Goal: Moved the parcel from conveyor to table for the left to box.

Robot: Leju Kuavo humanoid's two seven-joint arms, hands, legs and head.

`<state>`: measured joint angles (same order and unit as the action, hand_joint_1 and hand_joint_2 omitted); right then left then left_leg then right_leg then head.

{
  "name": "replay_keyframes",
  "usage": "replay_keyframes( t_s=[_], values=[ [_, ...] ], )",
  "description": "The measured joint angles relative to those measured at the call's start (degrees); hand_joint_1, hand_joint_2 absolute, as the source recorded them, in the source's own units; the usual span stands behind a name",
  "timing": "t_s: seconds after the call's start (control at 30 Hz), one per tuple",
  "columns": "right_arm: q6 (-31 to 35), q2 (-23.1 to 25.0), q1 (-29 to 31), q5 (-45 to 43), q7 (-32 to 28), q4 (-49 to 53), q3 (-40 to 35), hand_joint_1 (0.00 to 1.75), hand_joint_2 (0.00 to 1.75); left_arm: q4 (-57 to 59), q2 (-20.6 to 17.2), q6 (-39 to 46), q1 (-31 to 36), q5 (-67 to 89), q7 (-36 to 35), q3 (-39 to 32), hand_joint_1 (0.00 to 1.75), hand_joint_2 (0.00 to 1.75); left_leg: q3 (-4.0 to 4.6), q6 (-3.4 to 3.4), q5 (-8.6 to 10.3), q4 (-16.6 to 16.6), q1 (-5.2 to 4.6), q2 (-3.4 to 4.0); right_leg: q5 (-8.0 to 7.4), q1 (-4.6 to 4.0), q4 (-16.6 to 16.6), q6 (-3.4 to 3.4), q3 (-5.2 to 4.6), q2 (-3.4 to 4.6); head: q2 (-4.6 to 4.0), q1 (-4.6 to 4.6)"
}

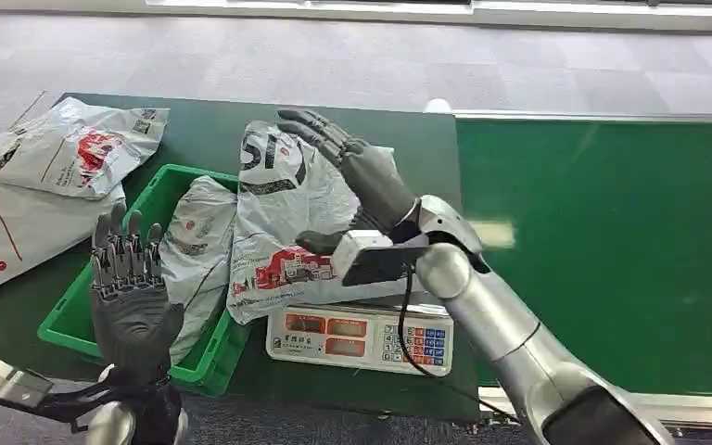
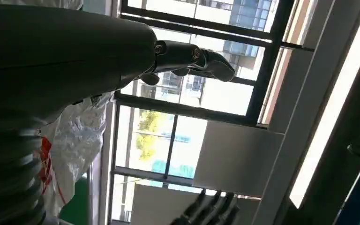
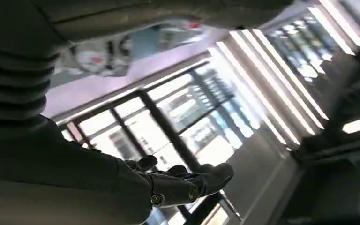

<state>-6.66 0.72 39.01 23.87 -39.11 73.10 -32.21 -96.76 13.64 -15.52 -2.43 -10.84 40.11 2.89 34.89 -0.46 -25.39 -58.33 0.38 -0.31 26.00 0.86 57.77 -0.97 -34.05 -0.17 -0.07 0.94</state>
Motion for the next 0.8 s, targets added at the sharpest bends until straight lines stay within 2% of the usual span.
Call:
replay_keyframes(
  t_s=[0.07, 0.17, 0.4, 0.53, 0.6, 0.7, 0.77, 0.8],
  values=[
    [-4.1, -1.2, -1.8, -7.2, -0.8, 7.6, 3.6, 0.0, 0.0, 0.0, 0.0, 0.4, 0.3, 0.2, -0.1, 0.0, 0.0, 1.75, 0.02, 0.01, -0.03, 0.0, 0.0, 0.02, 0.0, 0.0, 0.0, 0.0, 0.0, 0.03, 0.0, -0.02],
    [-6.3, -2.3, -3.7, -11.1, -1.0, 14.1, 6.4, 0.0, 0.0, 0.0, 0.0, 1.1, 0.8, 0.8, 0.0, 0.0, 0.0, 1.75, -0.01, -0.01, -0.09, 0.0, -0.01, 0.11, 0.0, 0.01, 0.0, 0.0, -0.02, 0.11, 0.0, -0.02],
    [-7.0, -3.3, -5.5, -12.1, -1.1, 21.6, 9.3, 0.0, 0.0, 0.0, 0.0, 1.3, 0.9, 1.2, 0.0, 0.0, 0.0, 1.75, -0.06, -0.02, -0.07, 0.0, 0.0, 0.12, -0.01, 0.0, 0.0, 0.01, 0.0, 0.15, 0.0, 0.0],
    [-8.7, -3.6, -6.2, -16.5, -1.0, 24.8, 10.2, 0.0, 0.0, -1.0, 0.0, 4.7, 1.1, 5.3, 0.0, 0.0, 0.0, 1.75, -0.06, -0.04, -0.05, 0.0, 0.0, 0.11, -0.01, 0.0, 0.0, 0.0, 0.01, 0.15, 0.0, 0.0],
    [-10.0, -3.7, -6.6, -18.2, -1.0, 26.9, 11.6, 0.0, 0.0, -2.3, -0.1, 9.6, 2.0, 11.3, 0.1, 0.0, 0.0, 1.75, -0.06, -0.04, -0.05, 0.0, 0.0, 0.11, -0.01, 0.0, 0.0, 0.0, 0.01, 0.13, 0.0, 0.0],
    [-11.9, -3.7, -8.5, -19.0, -1.0, 30.1, 13.9, 0.0, 0.0, -4.2, -0.8, 22.0, 4.8, 28.5, -0.3, 0.2, 0.0, 1.75, -0.05, -0.04, -0.05, 0.0, 0.0, 0.06, -0.01, 0.01, 0.0, 0.0, 0.02, 0.09, 0.0, 0.0],
    [-12.9, -3.7, -9.9, -19.0, -1.0, 31.9, 15.3, 0.0, 0.0, -3.8, -2.5, 23.9, 8.2, 45.9, -5.1, 2.0, 0.0, 1.75, -0.08, -0.03, -0.05, 0.0, 0.0, 0.01, 0.0, 0.01, 0.0, 0.0, 0.01, -0.01, 0.0, 0.02],
    [-13.2, -3.7, -10.4, -18.5, -1.0, 32.6, 15.6, 0.0, 1.75, -2.2, -3.6, 21.8, 11.1, 57.6, -9.9, 3.7, 0.0, 1.75, -0.06, 0.02, -0.01, 0.0, -0.01, -0.01, 0.0, 0.02, 0.0, -0.01, 0.0, -0.09, 0.0, 0.02]
  ],
)
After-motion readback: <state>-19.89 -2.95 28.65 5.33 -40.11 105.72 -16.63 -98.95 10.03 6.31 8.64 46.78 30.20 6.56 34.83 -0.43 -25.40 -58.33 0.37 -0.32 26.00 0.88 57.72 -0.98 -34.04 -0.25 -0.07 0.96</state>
